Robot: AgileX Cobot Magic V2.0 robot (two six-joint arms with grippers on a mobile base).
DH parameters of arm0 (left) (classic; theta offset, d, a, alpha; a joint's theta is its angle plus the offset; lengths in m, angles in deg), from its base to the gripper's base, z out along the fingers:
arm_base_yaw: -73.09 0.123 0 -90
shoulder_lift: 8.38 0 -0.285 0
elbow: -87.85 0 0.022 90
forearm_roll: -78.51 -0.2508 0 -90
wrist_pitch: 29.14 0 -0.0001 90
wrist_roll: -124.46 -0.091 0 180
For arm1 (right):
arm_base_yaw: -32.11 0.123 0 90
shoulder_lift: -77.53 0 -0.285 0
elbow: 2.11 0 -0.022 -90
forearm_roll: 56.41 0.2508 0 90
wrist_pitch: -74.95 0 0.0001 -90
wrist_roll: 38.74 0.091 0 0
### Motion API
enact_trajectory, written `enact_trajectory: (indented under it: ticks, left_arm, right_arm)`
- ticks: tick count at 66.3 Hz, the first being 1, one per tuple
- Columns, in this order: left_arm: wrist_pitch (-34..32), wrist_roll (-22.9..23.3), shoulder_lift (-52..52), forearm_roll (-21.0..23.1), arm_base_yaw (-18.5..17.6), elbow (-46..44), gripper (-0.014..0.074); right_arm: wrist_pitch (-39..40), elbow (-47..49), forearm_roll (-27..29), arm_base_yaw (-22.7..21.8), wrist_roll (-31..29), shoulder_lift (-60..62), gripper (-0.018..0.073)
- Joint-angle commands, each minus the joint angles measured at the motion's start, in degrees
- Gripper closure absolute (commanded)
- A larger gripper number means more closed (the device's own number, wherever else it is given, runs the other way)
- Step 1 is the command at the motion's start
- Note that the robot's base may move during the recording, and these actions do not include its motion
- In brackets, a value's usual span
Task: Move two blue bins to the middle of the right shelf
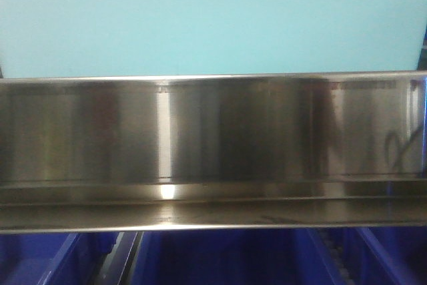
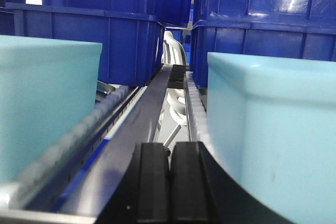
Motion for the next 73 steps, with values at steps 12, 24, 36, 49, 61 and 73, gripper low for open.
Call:
enact_trajectory:
  ticks: [12, 24, 36, 49, 61, 73]
  left_arm:
    - [15.44, 0.0, 9.73, 0.0, 0.08, -19.73, 0.0707]
    - [22.55, 0.0, 23.93, 0.0, 0.08, -31.67, 0.0707]
    - [26.87, 0.0, 39.69, 0.0, 0.08, -42.56, 0.0707]
    - [29.04, 0.0, 54.7, 0.0, 0.08, -53.23, 0.0707]
    - [26.33, 0.0, 62.15, 0.0, 0.08, -55.98, 0.0707]
    - [24.31, 0.0, 68.37, 1.09, -0.22, -57.87, 0.0707]
  right_arm:
    - [-10.26, 15.9, -0.52, 0.14, 0.0, -7.92, 0.0724]
    - [-10.29, 24.5, -0.52, 0.14, 0.0, -19.98, 0.0724]
    - [-14.1, 34.92, -0.52, 0.14, 0.0, -34.57, 0.0724]
    - [-15.07, 47.26, -0.52, 0.14, 0.0, -48.73, 0.0724]
    - [-13.39, 51.19, 3.39, 0.14, 0.0, -55.22, 0.0724]
    - [-17.66, 53.24, 7.69, 0.14, 1.83, -62.3, 0.072]
